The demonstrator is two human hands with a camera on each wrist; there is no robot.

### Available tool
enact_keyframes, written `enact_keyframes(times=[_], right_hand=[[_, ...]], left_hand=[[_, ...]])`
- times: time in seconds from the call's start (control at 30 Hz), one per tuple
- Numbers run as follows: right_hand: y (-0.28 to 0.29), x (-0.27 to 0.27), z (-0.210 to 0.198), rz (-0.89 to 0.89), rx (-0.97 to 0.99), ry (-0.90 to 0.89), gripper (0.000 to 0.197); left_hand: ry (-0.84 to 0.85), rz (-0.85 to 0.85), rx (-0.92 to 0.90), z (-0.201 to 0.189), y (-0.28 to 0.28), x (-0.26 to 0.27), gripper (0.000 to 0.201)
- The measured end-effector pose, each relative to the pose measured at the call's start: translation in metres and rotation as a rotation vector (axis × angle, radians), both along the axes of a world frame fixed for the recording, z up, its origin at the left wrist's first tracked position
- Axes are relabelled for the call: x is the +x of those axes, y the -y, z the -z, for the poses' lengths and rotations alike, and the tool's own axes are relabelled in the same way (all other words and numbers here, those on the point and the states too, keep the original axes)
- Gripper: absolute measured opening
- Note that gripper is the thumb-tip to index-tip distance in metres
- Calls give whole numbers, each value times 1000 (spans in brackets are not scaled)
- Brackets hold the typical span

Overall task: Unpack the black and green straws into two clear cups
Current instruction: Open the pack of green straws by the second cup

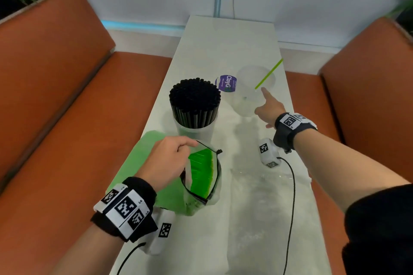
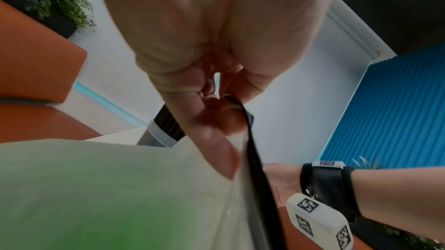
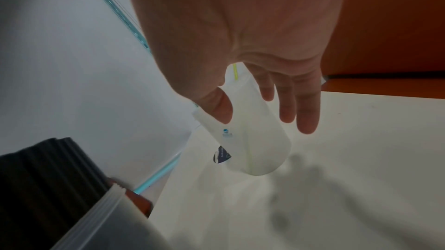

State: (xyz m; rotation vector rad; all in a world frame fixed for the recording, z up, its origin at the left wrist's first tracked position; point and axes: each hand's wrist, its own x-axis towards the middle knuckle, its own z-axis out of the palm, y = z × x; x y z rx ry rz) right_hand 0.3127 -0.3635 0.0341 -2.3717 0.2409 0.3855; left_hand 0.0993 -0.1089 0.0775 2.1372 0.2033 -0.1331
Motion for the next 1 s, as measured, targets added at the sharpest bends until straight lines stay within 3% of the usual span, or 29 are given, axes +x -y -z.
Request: enact_keyframes(times=[0.2, 0.27, 0.37, 0.43, 0.57, 0.7, 1.0], right_hand=[[4, 24, 11, -31, -61, 19, 77], [4, 25, 16, -16, -59, 79, 61], [3, 19, 20, 61, -72, 198, 21], [4, 9, 20, 94, -35, 258, 10], [12, -30, 5, 56, 46, 318, 11], [22, -103, -10, -6, 121, 367, 4], [49, -229, -29, -173, 177, 257, 17]], left_hand=[[-41, 17, 28, 8, -2, -1, 41], [-51, 10, 22, 9, -4, -1, 41], [-65, 11, 13, 10, -4, -2, 41], [-81, 15, -3, 10, -4, -3, 41], [-102, -6, -41, 14, -6, -6, 40], [-112, -48, -2, 20, 1, -4, 34], [-87, -128, 6, 24, 18, 3, 34]])
